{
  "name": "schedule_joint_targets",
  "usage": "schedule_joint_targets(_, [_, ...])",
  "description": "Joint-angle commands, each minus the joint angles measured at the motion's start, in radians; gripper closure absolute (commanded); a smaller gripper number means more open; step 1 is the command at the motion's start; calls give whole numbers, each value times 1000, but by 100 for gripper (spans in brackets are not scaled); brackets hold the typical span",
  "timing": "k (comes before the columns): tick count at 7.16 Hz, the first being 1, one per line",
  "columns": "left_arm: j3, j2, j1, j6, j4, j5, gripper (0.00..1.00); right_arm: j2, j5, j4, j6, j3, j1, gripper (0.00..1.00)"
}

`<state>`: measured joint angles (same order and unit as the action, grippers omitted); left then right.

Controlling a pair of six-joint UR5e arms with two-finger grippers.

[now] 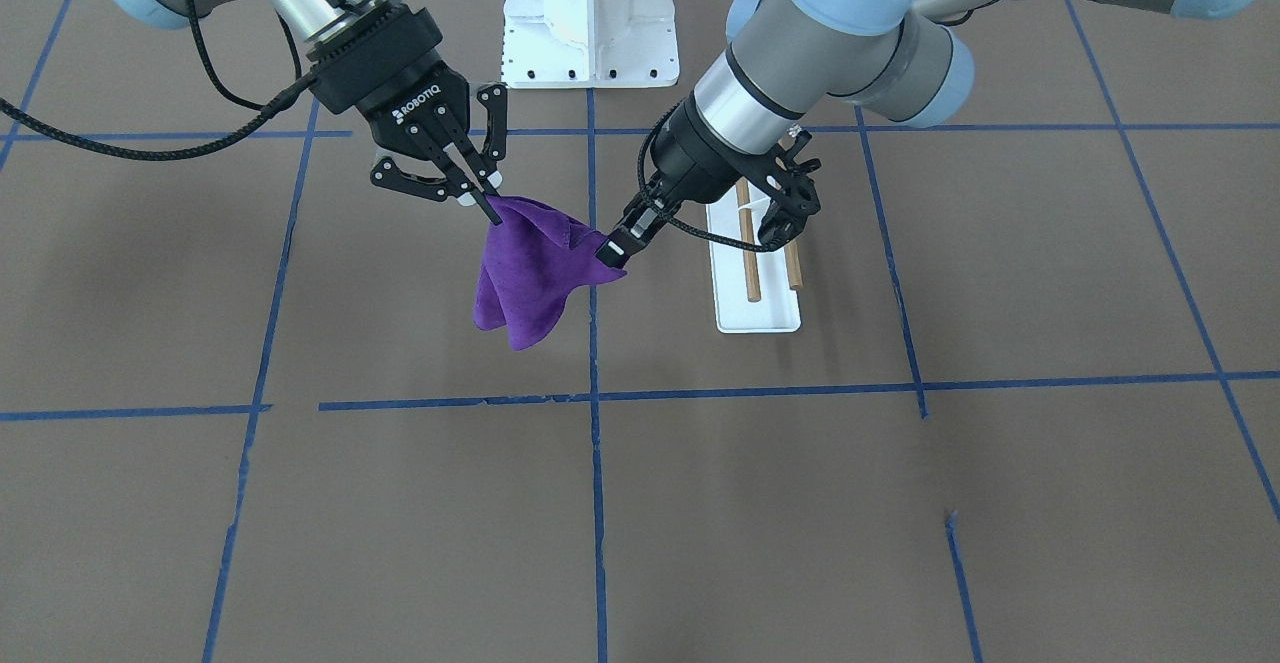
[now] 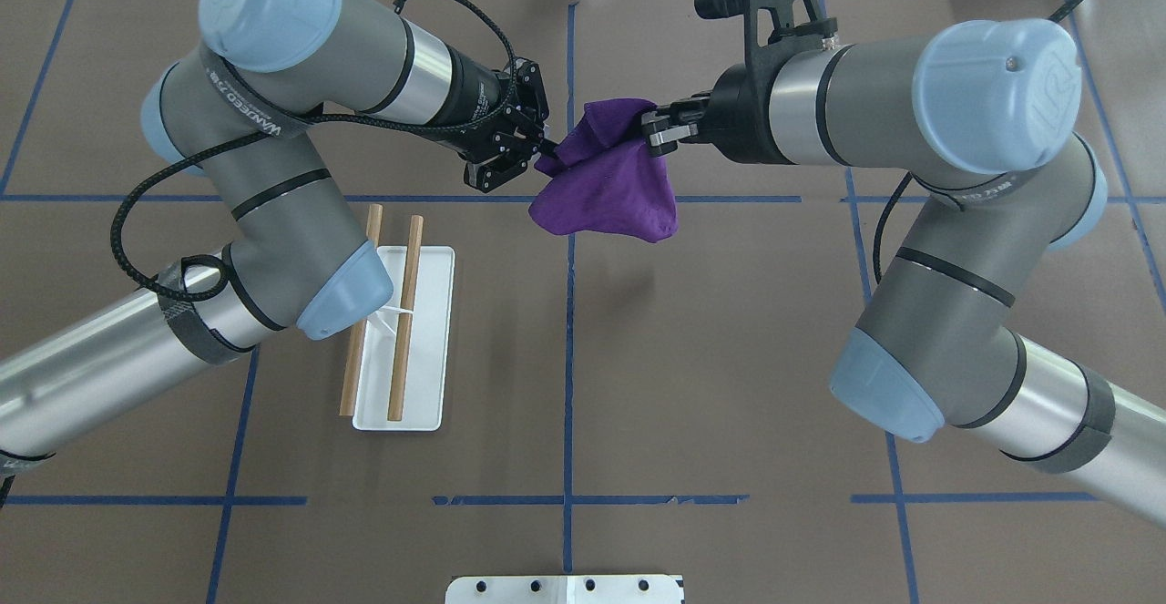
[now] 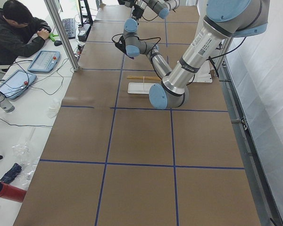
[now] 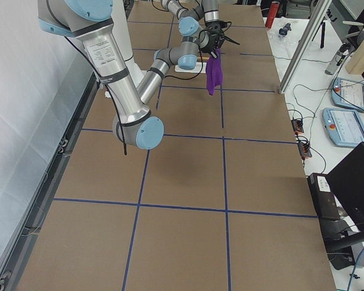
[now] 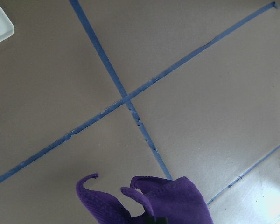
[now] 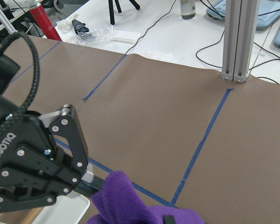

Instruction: Hang towel on rack

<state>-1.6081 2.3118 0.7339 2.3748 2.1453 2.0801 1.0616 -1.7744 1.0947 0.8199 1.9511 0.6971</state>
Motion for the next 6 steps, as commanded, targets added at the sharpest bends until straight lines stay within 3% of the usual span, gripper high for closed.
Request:
schedule_joint_targets(1, [-4, 0, 4, -2, 2, 0, 100, 9, -80, 125, 7, -1, 7, 0])
schedule_joint_targets(3, [-15, -9, 10, -55, 2, 5, 100, 11, -152, 271, 7, -1, 42, 0])
schedule_joint_targets(4, [-83, -70, 10, -134, 1, 12, 100, 8, -201, 359, -2, -3, 80, 0])
schedule_joint_targets(5, [-176, -145, 12, -243, -2, 40, 100, 9, -230, 429, -7, -11, 122, 0])
schedule_joint_targets(6, [-190, -179, 13, -331, -8, 126, 100, 11, -256, 477, -31, -32, 151, 0])
